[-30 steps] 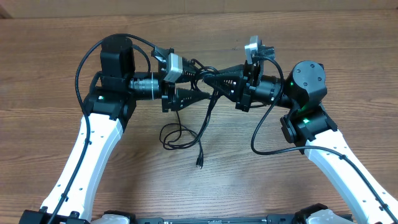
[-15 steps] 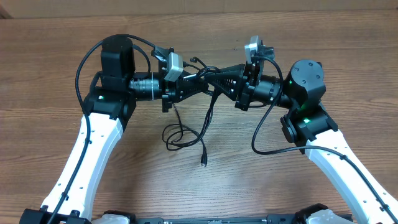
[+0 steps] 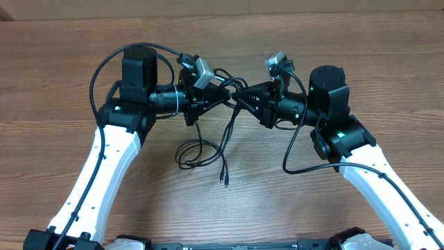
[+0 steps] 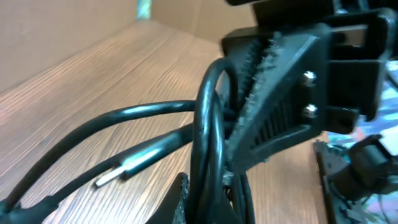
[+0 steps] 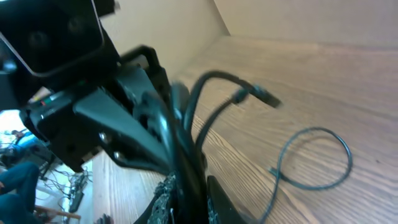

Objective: Untangle cables

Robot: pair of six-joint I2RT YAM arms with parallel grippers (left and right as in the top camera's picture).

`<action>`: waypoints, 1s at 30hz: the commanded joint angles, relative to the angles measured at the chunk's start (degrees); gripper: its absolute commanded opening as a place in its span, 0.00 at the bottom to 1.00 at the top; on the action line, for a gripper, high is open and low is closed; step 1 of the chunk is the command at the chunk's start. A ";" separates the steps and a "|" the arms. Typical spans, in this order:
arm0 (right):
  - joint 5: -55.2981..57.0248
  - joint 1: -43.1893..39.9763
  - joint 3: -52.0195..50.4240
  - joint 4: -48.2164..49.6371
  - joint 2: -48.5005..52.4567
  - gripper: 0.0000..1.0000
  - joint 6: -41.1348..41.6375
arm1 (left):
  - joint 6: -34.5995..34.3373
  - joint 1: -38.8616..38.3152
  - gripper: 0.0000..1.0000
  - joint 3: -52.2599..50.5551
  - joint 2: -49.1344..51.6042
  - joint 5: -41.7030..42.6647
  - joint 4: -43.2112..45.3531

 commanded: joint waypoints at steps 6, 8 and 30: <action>1.05 0.07 -0.15 -4.13 0.44 0.12 -2.14 | -2.14 0.61 0.04 0.94 -0.59 -9.03 0.50; 1.05 0.07 -0.15 -5.79 0.44 0.12 -3.61 | -3.04 0.61 0.04 0.94 -0.59 -9.84 0.52; 1.07 0.07 -0.15 -15.08 0.48 0.32 -6.43 | -8.28 0.50 0.04 0.94 -0.59 -13.31 -6.67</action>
